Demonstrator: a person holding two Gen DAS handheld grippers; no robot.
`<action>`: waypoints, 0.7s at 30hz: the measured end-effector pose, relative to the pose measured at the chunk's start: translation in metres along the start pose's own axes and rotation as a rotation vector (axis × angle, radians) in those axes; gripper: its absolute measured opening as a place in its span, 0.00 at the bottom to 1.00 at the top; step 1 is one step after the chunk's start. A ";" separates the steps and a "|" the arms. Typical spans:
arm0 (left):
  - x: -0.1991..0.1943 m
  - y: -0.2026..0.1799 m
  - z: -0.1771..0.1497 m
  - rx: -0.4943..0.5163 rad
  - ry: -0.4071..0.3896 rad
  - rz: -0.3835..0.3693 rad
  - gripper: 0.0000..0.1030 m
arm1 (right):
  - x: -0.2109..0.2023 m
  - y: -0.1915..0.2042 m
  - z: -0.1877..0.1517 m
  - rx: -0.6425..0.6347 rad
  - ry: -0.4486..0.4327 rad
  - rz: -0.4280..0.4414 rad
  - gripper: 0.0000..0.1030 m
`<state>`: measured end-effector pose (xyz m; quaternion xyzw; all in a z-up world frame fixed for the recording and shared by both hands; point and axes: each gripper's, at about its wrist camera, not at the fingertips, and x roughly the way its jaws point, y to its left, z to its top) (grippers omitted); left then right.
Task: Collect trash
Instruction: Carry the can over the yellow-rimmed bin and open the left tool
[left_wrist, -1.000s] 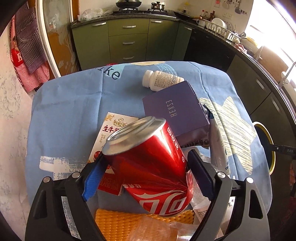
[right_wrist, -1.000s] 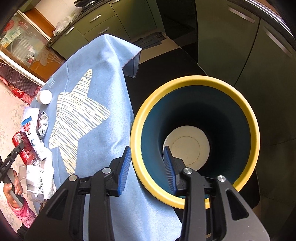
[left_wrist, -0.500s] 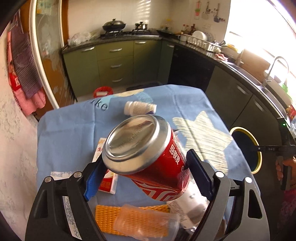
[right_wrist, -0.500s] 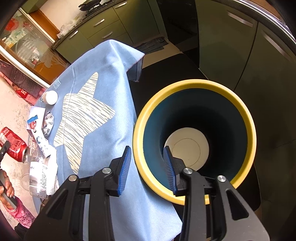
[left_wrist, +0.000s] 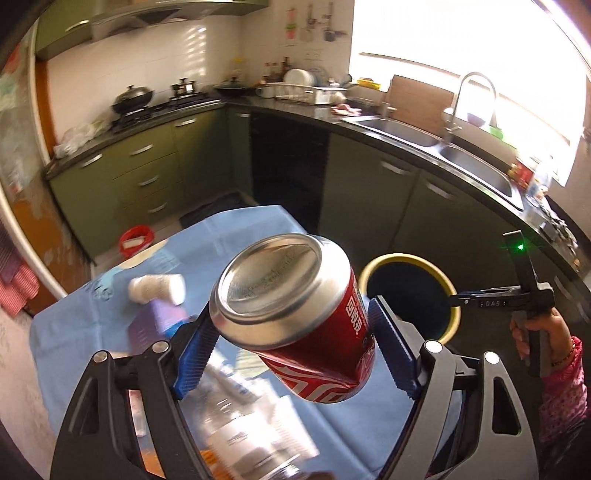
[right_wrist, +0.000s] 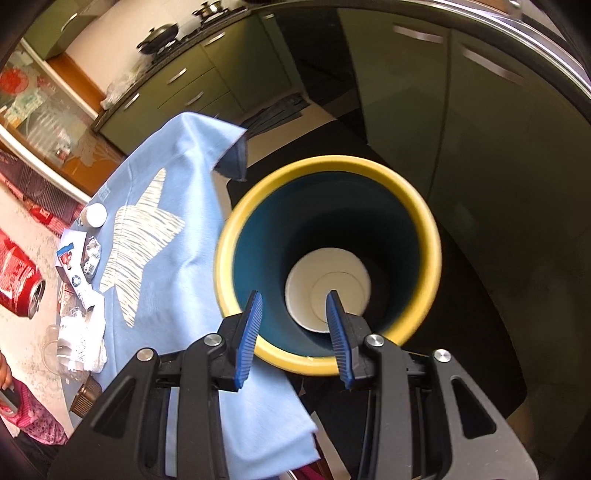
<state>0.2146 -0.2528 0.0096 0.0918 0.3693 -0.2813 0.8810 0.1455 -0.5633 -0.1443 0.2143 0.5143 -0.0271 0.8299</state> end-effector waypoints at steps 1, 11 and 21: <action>0.007 -0.009 0.006 0.007 0.005 -0.022 0.77 | -0.003 -0.006 -0.003 0.010 -0.006 -0.003 0.34; 0.092 -0.126 0.051 0.160 0.075 -0.174 0.72 | -0.026 -0.063 -0.030 0.116 -0.049 -0.025 0.34; 0.127 -0.137 0.065 0.154 0.097 -0.162 0.71 | -0.029 -0.078 -0.056 0.154 -0.066 0.014 0.34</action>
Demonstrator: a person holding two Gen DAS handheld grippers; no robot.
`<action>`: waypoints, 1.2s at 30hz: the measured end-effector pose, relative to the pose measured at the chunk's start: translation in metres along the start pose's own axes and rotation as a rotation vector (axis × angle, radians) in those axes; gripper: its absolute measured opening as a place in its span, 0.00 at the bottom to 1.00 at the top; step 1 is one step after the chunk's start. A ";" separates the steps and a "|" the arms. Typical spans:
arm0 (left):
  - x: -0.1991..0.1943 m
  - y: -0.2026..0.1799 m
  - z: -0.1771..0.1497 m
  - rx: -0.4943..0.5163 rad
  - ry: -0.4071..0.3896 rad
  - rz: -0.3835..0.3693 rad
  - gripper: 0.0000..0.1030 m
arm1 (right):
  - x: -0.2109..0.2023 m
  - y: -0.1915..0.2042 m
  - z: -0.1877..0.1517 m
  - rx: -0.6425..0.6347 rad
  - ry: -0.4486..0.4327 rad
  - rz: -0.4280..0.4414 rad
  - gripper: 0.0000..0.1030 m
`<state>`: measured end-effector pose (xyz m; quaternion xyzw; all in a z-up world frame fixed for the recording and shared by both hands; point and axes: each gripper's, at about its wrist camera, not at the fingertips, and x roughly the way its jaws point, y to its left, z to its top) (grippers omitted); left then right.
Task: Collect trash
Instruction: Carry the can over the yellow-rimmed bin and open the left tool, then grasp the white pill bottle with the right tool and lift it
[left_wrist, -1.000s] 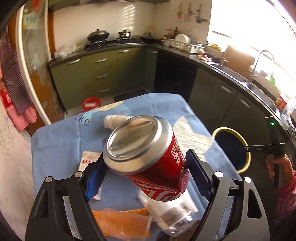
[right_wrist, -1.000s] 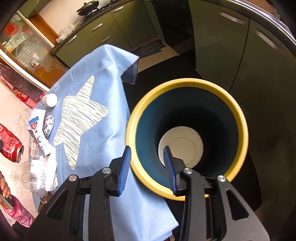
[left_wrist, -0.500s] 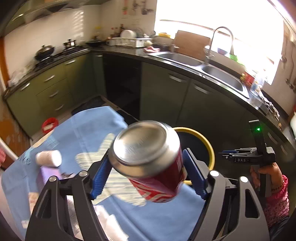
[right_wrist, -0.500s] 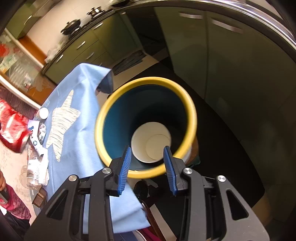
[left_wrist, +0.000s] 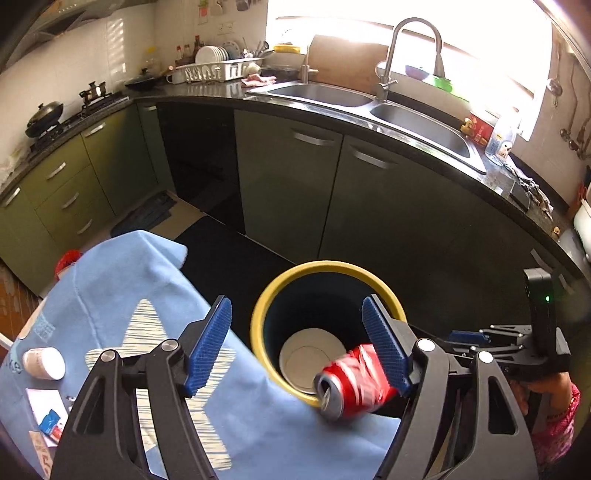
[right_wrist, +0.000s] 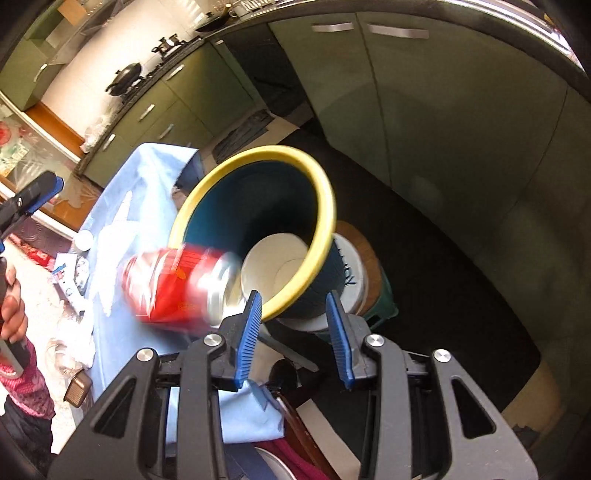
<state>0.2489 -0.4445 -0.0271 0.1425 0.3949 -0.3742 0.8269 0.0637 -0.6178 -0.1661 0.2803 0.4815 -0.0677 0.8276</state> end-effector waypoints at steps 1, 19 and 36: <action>-0.009 0.004 -0.002 -0.002 -0.009 0.010 0.71 | 0.004 0.003 -0.004 -0.003 0.004 0.011 0.34; -0.200 0.148 -0.115 -0.243 -0.234 0.239 0.94 | 0.007 0.109 -0.007 -0.226 0.021 0.074 0.41; -0.206 0.304 -0.280 -0.497 -0.214 0.435 0.95 | 0.087 0.390 0.039 -0.764 0.180 0.232 0.42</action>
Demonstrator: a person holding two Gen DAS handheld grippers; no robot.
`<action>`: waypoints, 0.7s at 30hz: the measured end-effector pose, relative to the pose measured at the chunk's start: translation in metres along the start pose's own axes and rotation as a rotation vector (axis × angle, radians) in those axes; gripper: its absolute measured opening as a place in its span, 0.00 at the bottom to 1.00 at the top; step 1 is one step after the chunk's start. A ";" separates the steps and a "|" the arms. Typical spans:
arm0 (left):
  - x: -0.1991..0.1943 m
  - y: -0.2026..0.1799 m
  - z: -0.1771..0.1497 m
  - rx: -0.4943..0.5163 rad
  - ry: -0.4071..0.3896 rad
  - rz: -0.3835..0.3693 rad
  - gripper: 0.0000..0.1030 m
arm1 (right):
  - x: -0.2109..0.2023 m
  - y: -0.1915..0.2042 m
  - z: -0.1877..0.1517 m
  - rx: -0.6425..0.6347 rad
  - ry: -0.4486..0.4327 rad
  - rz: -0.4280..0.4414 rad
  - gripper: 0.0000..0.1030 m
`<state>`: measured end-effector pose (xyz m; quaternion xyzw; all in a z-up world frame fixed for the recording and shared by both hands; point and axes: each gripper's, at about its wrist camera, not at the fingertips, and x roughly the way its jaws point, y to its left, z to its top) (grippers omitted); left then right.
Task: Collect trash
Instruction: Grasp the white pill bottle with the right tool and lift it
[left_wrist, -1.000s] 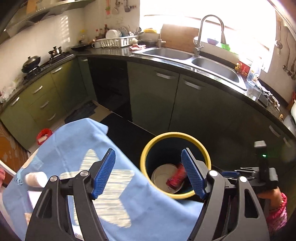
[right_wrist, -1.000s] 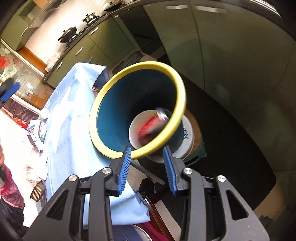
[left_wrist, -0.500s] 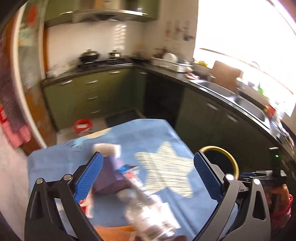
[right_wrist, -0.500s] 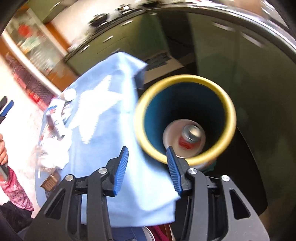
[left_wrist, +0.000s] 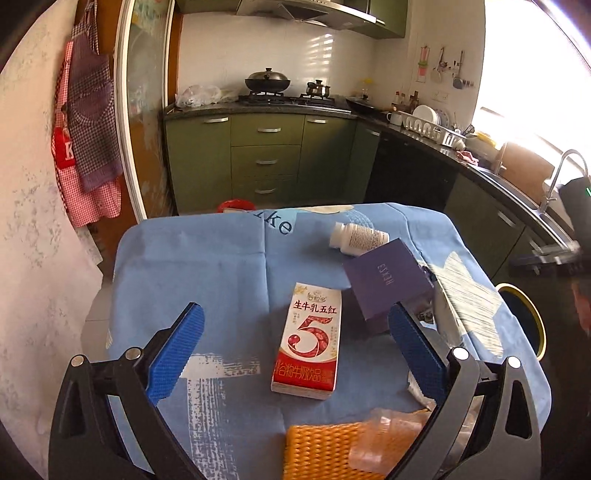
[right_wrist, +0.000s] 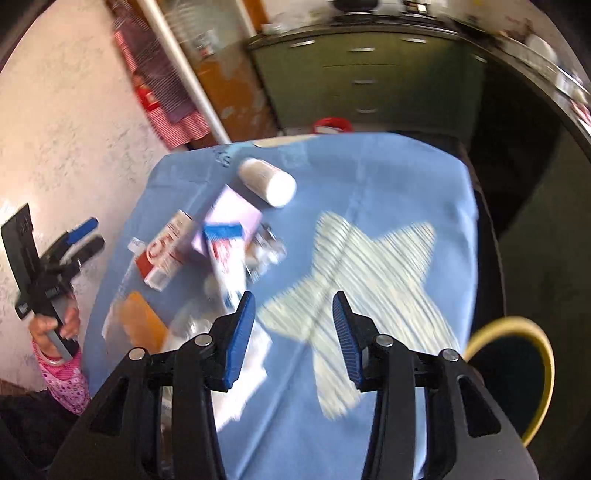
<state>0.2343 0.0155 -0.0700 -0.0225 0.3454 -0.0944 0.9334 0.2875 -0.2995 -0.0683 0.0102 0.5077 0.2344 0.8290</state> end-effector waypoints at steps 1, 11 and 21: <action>0.003 0.002 -0.002 -0.004 0.000 -0.014 0.95 | 0.009 0.005 0.018 -0.042 0.010 0.016 0.43; 0.019 -0.007 -0.009 -0.002 0.043 -0.091 0.95 | 0.130 0.041 0.143 -0.322 0.186 0.020 0.47; 0.018 -0.007 -0.010 -0.011 0.049 -0.104 0.95 | 0.197 0.066 0.142 -0.478 0.369 -0.067 0.47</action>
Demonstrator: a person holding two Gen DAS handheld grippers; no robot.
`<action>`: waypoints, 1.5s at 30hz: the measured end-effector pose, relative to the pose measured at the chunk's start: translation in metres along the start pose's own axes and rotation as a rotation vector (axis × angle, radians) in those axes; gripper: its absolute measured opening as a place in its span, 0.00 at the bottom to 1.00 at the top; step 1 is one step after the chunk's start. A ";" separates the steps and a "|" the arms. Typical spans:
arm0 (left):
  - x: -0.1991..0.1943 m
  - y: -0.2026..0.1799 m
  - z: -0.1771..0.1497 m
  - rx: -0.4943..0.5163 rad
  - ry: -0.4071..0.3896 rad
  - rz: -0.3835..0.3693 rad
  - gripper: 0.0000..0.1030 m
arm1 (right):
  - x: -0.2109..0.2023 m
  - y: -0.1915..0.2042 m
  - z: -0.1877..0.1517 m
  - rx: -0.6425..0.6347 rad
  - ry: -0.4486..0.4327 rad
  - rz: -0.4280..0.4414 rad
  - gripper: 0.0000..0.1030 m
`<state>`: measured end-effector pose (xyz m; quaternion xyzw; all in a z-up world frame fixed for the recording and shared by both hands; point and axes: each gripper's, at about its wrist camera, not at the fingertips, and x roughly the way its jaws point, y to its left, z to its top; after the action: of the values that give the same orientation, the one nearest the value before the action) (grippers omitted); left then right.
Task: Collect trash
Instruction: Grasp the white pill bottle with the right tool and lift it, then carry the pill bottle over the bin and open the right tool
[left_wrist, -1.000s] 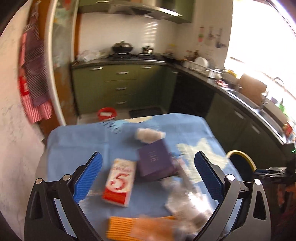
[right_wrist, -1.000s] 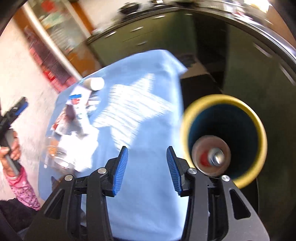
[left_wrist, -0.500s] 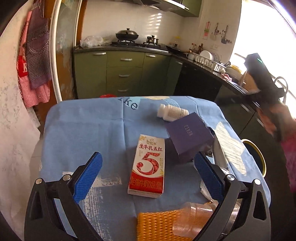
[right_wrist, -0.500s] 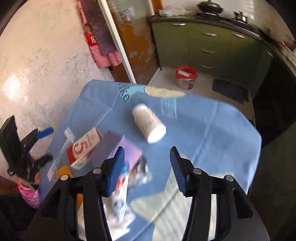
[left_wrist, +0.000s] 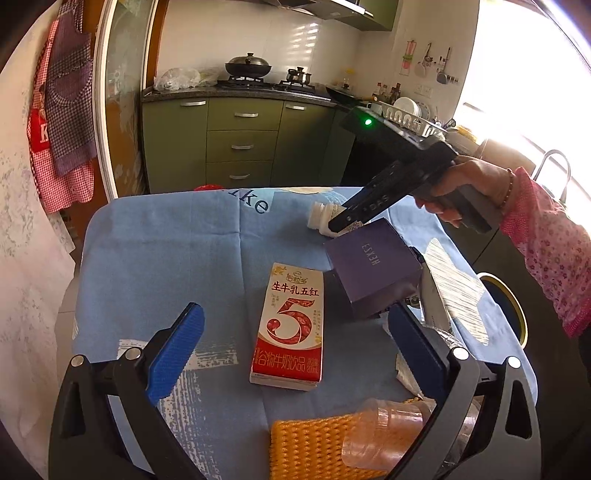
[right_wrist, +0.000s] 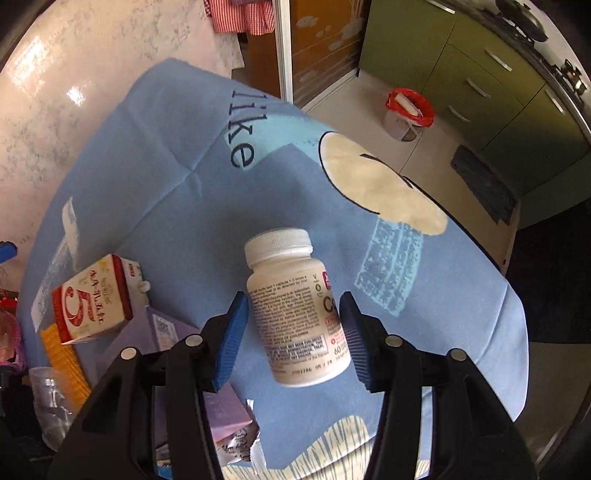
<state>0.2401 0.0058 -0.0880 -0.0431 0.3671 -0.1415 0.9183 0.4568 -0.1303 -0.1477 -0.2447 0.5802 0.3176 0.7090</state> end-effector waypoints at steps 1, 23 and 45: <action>0.000 -0.001 0.000 0.002 0.000 -0.002 0.95 | 0.004 0.000 0.002 -0.002 0.009 0.004 0.47; -0.002 -0.014 -0.005 0.033 -0.004 -0.022 0.95 | -0.057 -0.023 -0.062 0.288 -0.173 0.037 0.44; -0.007 -0.040 -0.009 0.100 -0.039 -0.073 0.95 | -0.088 -0.082 -0.436 1.047 -0.247 -0.192 0.44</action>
<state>0.2200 -0.0305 -0.0825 -0.0132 0.3398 -0.1921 0.9206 0.2152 -0.5125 -0.1535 0.1282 0.5484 -0.0535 0.8246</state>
